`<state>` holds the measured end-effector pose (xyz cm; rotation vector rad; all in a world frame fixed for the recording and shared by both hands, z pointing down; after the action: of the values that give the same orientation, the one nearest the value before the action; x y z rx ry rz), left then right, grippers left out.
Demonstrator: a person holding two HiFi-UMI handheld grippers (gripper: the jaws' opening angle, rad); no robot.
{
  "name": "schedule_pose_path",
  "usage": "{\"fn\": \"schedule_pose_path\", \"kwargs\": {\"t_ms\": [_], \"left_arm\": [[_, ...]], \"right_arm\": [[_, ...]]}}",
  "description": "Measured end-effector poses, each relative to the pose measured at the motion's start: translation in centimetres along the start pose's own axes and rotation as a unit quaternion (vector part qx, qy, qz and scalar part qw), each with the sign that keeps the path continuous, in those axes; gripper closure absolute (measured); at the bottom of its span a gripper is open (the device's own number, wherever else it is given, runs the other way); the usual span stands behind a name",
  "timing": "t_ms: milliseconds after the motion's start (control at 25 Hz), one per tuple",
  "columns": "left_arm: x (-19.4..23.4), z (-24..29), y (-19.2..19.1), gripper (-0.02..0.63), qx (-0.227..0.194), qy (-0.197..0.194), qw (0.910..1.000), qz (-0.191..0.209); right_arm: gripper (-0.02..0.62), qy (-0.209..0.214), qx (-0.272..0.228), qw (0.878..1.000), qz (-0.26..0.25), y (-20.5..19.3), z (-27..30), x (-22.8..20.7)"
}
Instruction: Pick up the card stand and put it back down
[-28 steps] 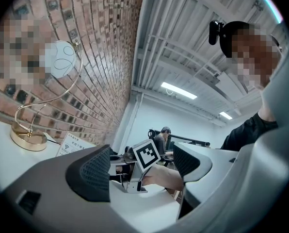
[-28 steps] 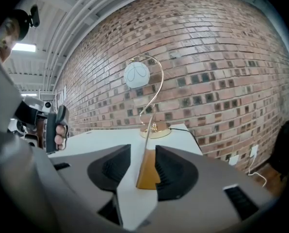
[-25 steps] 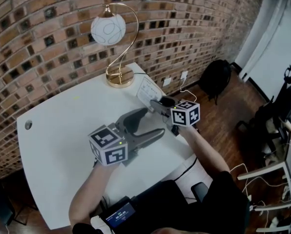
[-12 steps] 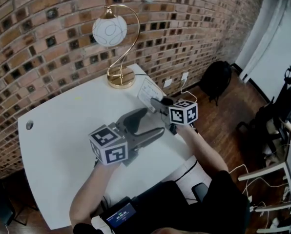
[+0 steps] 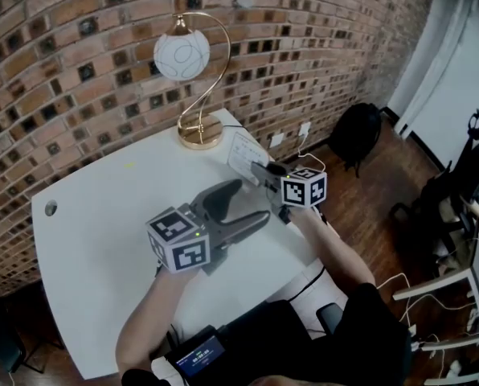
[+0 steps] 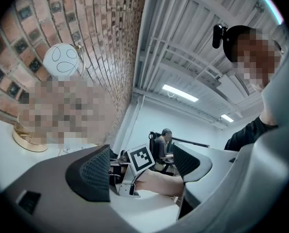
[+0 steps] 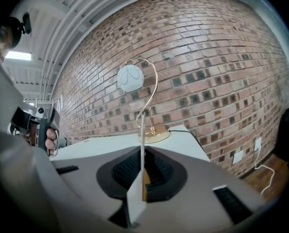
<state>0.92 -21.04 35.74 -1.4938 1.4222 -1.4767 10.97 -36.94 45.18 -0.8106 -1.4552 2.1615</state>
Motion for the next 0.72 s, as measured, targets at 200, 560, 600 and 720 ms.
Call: {"fn": "schedule_pose_path", "kwargs": {"t_ms": [200,560,600,720], "left_arm": [[-0.3,-0.2,0.6,0.209,-0.005,-0.003,1.0,0.001],[-1.2,-0.6,2.3,0.208,-0.026,-0.012,0.9996,0.007],[-1.3,-0.6,2.5,0.207,-0.028,-0.014,0.9995,0.008],[-1.7,-0.8,2.8,0.207,-0.033,-0.02,0.9992,0.01]], "right_arm": [[0.566,0.012,-0.038,0.999,0.018,1.8,-1.3,0.3],[0.566,0.048,-0.097,0.994,0.007,5.9,-4.8,2.5],[0.566,0.053,-0.102,0.993,0.003,6.4,-5.2,2.9],[0.566,0.064,-0.116,0.991,-0.009,7.5,-6.4,4.3]]}}
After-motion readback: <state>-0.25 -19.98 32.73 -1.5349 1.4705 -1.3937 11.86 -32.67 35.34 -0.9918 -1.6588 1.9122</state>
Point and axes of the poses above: the fingertips, and each gripper's own axes: z forward along the fingers, x to its left, y out of its top, the point moved 5 cm from there along -z, backward along the fingers, and after that the axes turned 12 degrees about -y, right-handed, at the moved point
